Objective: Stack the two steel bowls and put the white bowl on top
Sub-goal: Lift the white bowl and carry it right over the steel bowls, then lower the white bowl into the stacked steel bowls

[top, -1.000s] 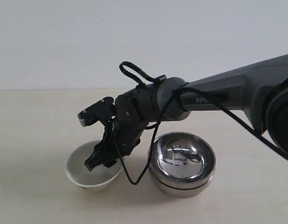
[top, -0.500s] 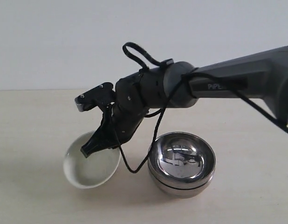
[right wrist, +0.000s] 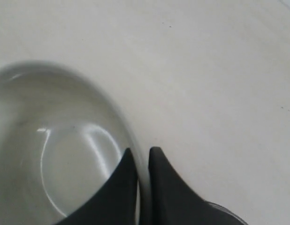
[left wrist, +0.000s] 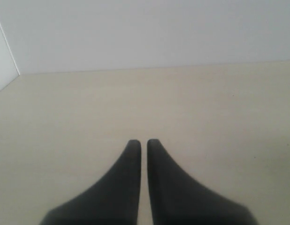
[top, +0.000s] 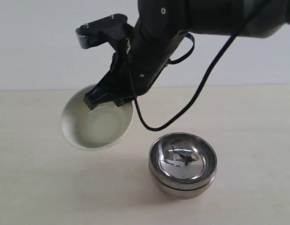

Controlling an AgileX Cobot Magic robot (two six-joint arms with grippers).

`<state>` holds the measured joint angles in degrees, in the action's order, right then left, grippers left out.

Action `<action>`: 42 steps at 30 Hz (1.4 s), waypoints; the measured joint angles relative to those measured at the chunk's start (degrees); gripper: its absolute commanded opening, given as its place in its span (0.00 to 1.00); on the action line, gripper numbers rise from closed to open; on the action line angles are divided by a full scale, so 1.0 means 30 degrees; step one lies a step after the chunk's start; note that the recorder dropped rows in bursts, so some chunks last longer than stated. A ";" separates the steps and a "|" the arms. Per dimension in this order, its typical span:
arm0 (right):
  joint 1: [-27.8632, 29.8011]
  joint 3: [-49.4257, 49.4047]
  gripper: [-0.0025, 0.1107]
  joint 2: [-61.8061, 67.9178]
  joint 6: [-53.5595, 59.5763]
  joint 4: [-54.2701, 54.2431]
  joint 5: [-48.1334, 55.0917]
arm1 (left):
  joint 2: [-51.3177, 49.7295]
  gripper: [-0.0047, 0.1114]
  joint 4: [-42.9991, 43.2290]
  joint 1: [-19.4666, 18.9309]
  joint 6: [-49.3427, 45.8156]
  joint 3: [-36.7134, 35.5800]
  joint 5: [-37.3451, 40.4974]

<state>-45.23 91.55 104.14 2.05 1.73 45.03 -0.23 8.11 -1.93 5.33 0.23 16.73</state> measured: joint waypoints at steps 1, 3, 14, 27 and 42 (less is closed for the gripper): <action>0.0000 0.0000 0.02 -0.0217 -0.0313 0.0388 0.0304 | 0.0000 0.07 0.0000 0.0000 0.0000 0.0000 0.0000; 0.0122 0.0000 0.02 -0.0479 -0.0685 0.1058 0.0912 | 0.0000 0.07 0.0000 0.0000 0.0000 0.0000 0.0000; 0.4023 -0.2309 0.02 -0.0715 -0.1042 0.1646 0.2099 | 0.0000 0.07 0.0000 0.0000 0.0000 0.0000 0.0000; 0.5812 -0.6545 0.02 -0.0715 -0.0809 0.1104 -0.1592 | 0.0000 0.07 0.0000 0.0000 0.0000 0.0000 0.0000; 0.5812 -0.7321 0.44 -0.0715 -0.0128 0.0046 -0.2435 | 0.0000 0.07 0.0000 0.0000 0.0000 0.0000 0.0000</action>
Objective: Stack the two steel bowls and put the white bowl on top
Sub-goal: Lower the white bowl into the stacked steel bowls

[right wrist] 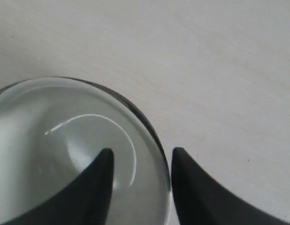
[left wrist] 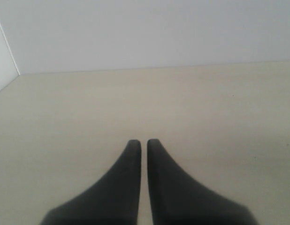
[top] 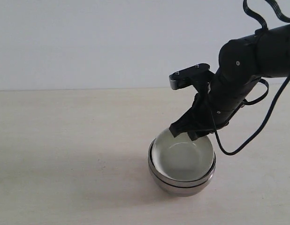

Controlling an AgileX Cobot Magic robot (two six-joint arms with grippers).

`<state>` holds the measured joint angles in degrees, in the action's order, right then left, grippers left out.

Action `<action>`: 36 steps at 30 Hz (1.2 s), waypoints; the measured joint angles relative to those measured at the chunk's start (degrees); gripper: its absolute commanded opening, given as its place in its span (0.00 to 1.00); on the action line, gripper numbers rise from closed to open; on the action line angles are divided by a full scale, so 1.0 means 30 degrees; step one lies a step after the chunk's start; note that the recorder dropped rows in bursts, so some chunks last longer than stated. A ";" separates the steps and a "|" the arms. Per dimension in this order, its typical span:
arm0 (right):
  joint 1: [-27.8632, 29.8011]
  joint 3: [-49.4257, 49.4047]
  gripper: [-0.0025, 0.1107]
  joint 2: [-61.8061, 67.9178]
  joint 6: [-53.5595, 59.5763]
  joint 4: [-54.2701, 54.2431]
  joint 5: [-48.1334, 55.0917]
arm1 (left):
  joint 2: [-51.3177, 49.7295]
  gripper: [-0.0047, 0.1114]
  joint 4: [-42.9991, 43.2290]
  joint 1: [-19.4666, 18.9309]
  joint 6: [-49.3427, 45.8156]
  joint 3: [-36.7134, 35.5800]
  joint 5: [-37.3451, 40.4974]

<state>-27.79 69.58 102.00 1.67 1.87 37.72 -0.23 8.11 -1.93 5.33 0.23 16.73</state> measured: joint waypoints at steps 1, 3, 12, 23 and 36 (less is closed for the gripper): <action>0.0000 0.0000 0.45 0.0000 0.0052 -0.0099 0.0000 | 0.0000 0.07 0.0000 0.0000 0.0000 0.0000 0.0000; 0.0000 0.0000 0.45 0.0000 0.0088 -0.0217 0.0000 | 0.0000 0.07 0.0000 0.0000 0.0000 0.0000 0.0000; 0.0000 0.0000 0.43 -0.0666 0.0163 -0.0220 -0.0042 | 0.0000 0.07 0.0000 0.0000 0.0000 0.0000 0.0000; -0.0232 -0.0053 0.02 0.0071 0.1228 -0.1287 -0.1100 | 0.0000 0.07 0.0000 0.0000 0.0000 0.0000 0.0000; -0.0264 -0.0188 0.02 0.0271 0.1370 -0.1357 -0.2481 | 0.0000 0.07 0.0000 0.0000 0.0000 0.0000 0.0000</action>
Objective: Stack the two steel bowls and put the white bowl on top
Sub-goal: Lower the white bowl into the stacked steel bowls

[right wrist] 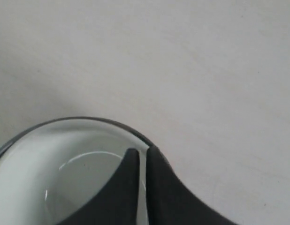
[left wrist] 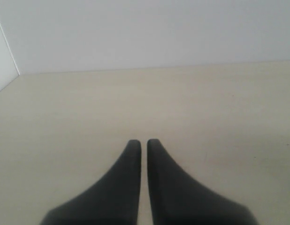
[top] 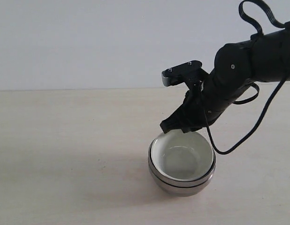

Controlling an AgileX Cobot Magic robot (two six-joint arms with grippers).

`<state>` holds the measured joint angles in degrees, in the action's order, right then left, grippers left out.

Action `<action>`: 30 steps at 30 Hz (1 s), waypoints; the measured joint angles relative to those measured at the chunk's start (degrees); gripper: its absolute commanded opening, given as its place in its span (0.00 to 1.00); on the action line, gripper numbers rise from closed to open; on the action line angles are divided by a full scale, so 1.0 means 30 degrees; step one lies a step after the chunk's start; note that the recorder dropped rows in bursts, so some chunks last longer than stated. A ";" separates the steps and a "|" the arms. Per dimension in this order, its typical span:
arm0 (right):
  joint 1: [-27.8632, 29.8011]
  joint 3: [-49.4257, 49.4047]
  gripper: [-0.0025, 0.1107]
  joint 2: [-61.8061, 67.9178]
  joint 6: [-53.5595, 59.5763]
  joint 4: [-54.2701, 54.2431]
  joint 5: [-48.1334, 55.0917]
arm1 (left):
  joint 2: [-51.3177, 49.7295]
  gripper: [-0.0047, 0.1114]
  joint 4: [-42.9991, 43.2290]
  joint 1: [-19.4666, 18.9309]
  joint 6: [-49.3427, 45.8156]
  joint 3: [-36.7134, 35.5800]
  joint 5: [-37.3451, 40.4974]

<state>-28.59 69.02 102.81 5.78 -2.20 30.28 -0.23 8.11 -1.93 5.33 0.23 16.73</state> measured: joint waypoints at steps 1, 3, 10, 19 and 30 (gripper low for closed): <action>0.0000 0.0000 0.02 -0.0042 0.0000 0.0000 -0.0258 | 0.0000 0.07 0.0000 0.0000 0.0000 0.0000 0.0000; 0.0000 0.0000 0.02 -0.0042 0.0000 0.0000 -0.0589 | 0.0000 0.07 0.0000 0.0000 0.0000 0.0000 0.0000; 0.0000 0.0000 0.02 0.1041 0.0033 -0.0029 -0.0910 | 0.0000 0.07 0.0000 0.0000 0.0000 0.0000 0.0000; 0.0000 0.0000 0.02 0.0816 0.0033 -0.0073 -0.0910 | 0.0000 0.07 0.0000 0.0000 0.0000 0.0000 0.0000; -0.1185 0.0000 0.02 -0.0842 0.3712 -0.4919 -0.0258 | 0.0000 0.07 0.0000 0.0000 0.0000 0.0000 0.0000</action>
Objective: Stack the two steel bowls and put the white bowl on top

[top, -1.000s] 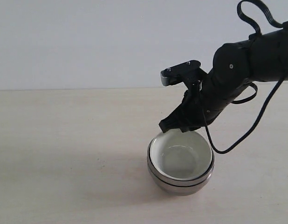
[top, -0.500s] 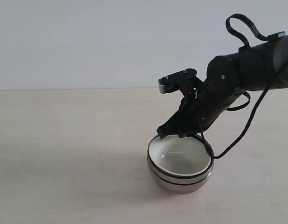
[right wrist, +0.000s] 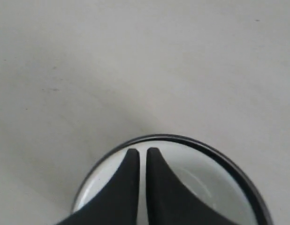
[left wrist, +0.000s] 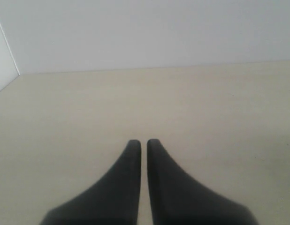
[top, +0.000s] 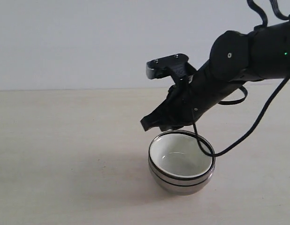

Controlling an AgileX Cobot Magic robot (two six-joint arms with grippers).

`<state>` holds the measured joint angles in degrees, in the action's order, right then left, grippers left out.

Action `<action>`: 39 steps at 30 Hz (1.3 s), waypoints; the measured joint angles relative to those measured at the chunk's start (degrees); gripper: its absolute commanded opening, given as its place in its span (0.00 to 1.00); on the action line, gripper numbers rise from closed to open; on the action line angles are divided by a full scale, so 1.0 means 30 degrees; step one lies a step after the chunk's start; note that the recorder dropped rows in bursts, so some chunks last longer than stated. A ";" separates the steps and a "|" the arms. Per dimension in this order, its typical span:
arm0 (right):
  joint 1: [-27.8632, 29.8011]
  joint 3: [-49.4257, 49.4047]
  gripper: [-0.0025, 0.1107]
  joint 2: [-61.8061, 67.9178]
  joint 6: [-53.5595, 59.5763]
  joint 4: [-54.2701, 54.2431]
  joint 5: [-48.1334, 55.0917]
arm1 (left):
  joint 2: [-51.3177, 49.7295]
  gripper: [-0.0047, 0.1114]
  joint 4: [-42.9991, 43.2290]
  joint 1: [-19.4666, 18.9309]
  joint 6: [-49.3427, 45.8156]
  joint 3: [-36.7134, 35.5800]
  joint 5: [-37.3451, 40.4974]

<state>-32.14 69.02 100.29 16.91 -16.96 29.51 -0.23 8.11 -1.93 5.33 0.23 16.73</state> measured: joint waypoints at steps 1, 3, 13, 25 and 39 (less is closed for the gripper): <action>-0.0302 0.0000 0.02 0.0043 0.0183 -0.0115 0.0000 | 0.0000 0.07 0.0000 0.0000 0.0000 0.0000 0.0000; -0.0778 0.0000 0.02 0.0277 0.0372 -0.0251 0.0000 | 0.0000 0.07 0.0000 0.0000 0.0000 0.0000 0.0000; -0.1247 0.0000 0.02 0.2022 0.0365 -0.0465 0.1071 | 0.0000 0.07 0.0000 0.0000 0.0000 0.0000 0.0000; -0.1255 0.0000 0.02 -0.0184 0.0365 -0.0068 0.1987 | 0.0000 0.07 0.0000 0.0000 0.0000 0.0000 0.0000; -0.1255 -0.1206 0.02 -0.2241 -0.6359 0.8572 0.4259 | 0.0000 0.07 0.0000 0.0000 0.0000 0.0000 0.0000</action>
<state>-35.91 65.40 93.56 -2.16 8.76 42.28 -0.23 8.11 -1.93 5.33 0.23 16.73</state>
